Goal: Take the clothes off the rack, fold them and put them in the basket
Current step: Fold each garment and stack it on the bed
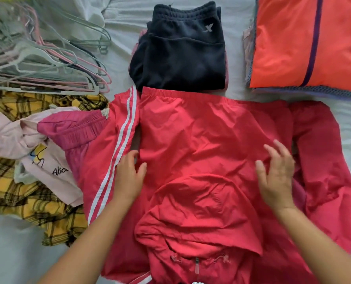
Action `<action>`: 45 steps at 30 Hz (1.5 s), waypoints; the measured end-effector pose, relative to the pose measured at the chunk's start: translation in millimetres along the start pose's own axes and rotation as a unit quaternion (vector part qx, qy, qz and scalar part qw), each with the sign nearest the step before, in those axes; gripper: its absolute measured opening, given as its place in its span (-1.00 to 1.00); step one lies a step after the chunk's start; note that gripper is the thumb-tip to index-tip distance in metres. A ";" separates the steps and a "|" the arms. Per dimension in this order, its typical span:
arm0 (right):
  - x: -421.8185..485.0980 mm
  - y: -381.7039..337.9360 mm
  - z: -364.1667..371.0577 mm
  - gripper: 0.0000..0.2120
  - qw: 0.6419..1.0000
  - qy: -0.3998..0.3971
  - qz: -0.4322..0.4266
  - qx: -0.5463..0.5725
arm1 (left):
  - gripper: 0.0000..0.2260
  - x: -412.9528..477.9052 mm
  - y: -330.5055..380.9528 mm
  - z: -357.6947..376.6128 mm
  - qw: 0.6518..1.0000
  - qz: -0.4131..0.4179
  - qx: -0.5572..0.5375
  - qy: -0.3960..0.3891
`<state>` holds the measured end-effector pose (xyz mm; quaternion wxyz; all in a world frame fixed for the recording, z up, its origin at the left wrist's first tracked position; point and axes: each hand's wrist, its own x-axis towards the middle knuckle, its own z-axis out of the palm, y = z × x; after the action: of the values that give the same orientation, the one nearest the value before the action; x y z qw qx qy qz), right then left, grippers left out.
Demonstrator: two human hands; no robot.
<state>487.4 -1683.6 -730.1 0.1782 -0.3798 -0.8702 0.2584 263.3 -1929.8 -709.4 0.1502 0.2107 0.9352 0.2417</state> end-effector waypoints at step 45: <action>12.1 -152.5 45.0 -0.25 0.792 -0.186 0.260 0.520 | -0.93 80.3 64.1 -127.2 0.896 -0.008 -0.441 -0.055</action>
<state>370.0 -1776.8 -675.6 0.1098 -0.3868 -0.4892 0.7739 165.7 -1890.8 -584.1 0.2806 0.1287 0.7245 0.6163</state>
